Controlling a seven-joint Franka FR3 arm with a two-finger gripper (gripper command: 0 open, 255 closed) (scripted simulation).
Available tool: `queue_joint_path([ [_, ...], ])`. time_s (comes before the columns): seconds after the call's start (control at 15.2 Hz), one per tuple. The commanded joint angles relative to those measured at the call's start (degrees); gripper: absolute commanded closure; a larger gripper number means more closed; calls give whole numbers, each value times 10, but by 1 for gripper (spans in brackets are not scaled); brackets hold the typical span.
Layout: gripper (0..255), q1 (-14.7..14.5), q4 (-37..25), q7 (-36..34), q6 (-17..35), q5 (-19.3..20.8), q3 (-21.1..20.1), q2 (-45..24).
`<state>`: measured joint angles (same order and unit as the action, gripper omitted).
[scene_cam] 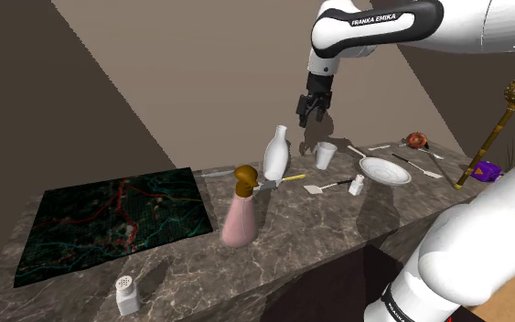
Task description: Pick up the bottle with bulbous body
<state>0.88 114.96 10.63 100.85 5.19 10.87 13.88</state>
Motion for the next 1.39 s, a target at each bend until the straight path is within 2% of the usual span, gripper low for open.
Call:
queue_joint_path([
  [0.0,0,2,-29,11,17,-9,9,-47],
  [0.46,0,15,-167,46,32,-53,28,-210],
  [0.92,0,49,-363,72,4,-102,28,-388],
  [1.32,0,47,-322,73,48,-103,27,-392],
])
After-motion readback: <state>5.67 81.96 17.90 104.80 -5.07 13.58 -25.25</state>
